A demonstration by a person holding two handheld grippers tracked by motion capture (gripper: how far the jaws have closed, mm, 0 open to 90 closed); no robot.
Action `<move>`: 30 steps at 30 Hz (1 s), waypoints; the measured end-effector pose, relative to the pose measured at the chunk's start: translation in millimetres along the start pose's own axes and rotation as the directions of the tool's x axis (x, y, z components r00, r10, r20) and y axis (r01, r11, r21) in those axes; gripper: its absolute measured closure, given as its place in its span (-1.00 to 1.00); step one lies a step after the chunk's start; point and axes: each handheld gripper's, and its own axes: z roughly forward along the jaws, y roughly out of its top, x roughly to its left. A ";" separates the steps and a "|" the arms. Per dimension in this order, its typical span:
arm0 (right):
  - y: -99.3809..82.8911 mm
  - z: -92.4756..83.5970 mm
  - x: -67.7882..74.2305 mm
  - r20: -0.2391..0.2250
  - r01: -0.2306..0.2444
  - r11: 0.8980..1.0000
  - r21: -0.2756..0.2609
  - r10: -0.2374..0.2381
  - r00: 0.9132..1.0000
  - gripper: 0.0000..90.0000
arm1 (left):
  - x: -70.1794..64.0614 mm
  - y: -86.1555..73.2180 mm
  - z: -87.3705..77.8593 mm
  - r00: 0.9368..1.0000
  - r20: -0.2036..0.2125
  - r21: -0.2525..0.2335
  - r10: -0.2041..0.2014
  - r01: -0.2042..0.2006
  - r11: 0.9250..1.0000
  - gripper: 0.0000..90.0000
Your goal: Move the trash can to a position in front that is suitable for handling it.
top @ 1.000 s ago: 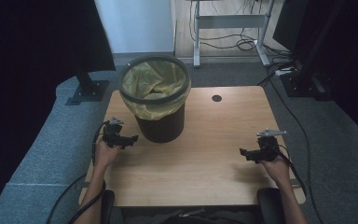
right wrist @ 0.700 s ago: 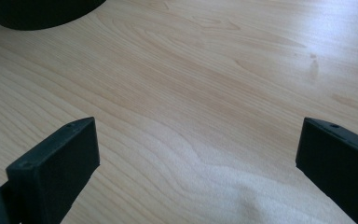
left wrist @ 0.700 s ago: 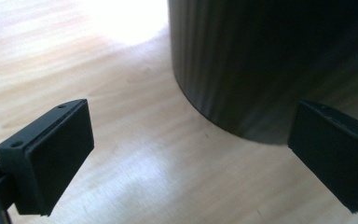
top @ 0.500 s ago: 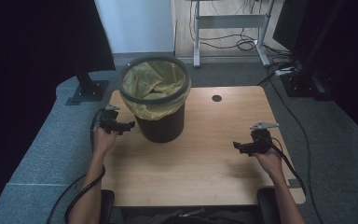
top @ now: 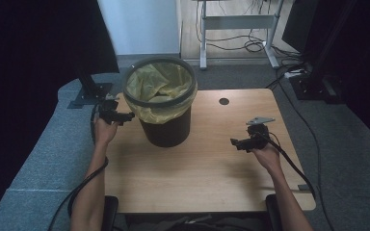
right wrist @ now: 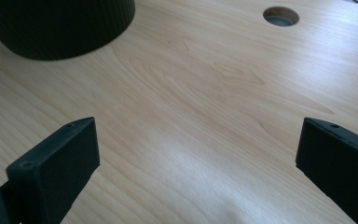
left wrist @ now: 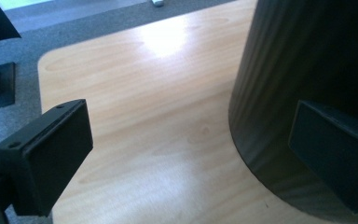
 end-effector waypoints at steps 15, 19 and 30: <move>34.3 18.9 1.0 0.003 0.018 1.000 -0.012 -0.018 1.000 -1.00 | 8.5 22.7 19.8 1.000 0.011 -0.017 -0.024 0.024 1.000 -0.99; 41.2 25.4 -3.4 0.014 0.019 1.000 -0.011 -0.019 1.000 -1.00 | -0.4 22.4 19.2 1.000 0.018 -0.021 -0.009 0.010 1.000 -0.98; 48.2 36.7 -16.8 0.043 -0.011 1.000 -0.029 0.012 0.999 -1.00 | -45.5 24.7 23.2 0.990 0.127 -0.040 0.063 -0.059 0.997 -0.99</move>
